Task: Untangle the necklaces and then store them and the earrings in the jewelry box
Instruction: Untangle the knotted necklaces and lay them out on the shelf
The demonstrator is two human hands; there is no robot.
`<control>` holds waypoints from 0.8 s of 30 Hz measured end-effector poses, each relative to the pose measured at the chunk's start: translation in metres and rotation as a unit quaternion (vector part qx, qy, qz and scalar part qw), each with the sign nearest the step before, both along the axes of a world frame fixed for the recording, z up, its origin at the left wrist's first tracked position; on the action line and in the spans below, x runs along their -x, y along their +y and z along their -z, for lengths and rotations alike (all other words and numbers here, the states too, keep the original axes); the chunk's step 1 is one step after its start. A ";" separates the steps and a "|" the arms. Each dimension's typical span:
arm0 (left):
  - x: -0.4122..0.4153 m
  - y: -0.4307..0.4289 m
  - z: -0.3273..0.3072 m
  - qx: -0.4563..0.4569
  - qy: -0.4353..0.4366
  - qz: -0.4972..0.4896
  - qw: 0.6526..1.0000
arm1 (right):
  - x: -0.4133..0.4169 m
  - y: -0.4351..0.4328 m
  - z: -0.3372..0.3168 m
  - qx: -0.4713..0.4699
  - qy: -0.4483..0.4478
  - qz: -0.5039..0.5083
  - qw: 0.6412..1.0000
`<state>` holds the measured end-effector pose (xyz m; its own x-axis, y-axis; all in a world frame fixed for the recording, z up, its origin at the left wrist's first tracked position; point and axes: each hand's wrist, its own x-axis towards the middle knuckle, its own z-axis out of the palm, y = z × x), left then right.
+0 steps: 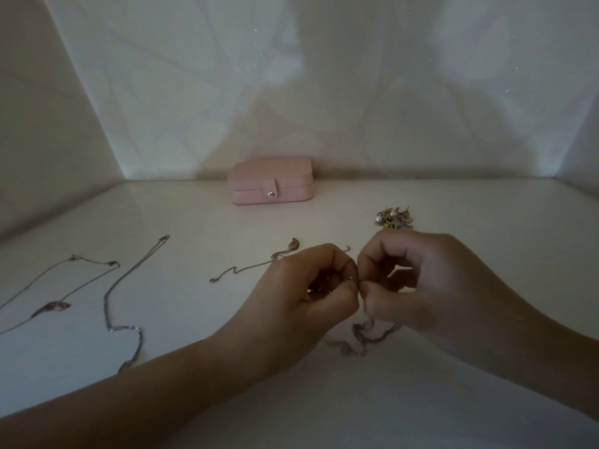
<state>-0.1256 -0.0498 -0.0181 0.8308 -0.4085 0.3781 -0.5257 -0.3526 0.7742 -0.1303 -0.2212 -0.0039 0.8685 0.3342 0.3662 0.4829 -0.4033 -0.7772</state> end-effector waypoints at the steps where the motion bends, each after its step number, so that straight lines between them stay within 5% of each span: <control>1: 0.000 0.000 0.001 -0.006 0.003 0.008 1.000 | 0.001 0.000 0.001 0.028 -0.039 0.004 0.999; 5: -0.001 -0.002 0.005 -0.015 0.020 0.018 1.000 | 0.001 -0.002 -0.001 0.082 -0.113 -0.024 0.990; 13: -0.002 0.001 0.003 0.022 0.024 0.000 0.999 | -0.007 -0.008 -0.004 0.024 0.082 -0.050 0.995; 24: 0.000 -0.001 0.000 0.043 0.037 -0.010 0.998 | -0.003 -0.006 -0.001 0.052 -0.035 0.000 0.998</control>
<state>-0.1257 -0.0505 -0.0179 0.8651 -0.3606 0.3485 -0.4599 -0.2932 0.8382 -0.1268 -0.2270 -0.0027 0.8422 0.3737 0.3887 0.5341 -0.4799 -0.6960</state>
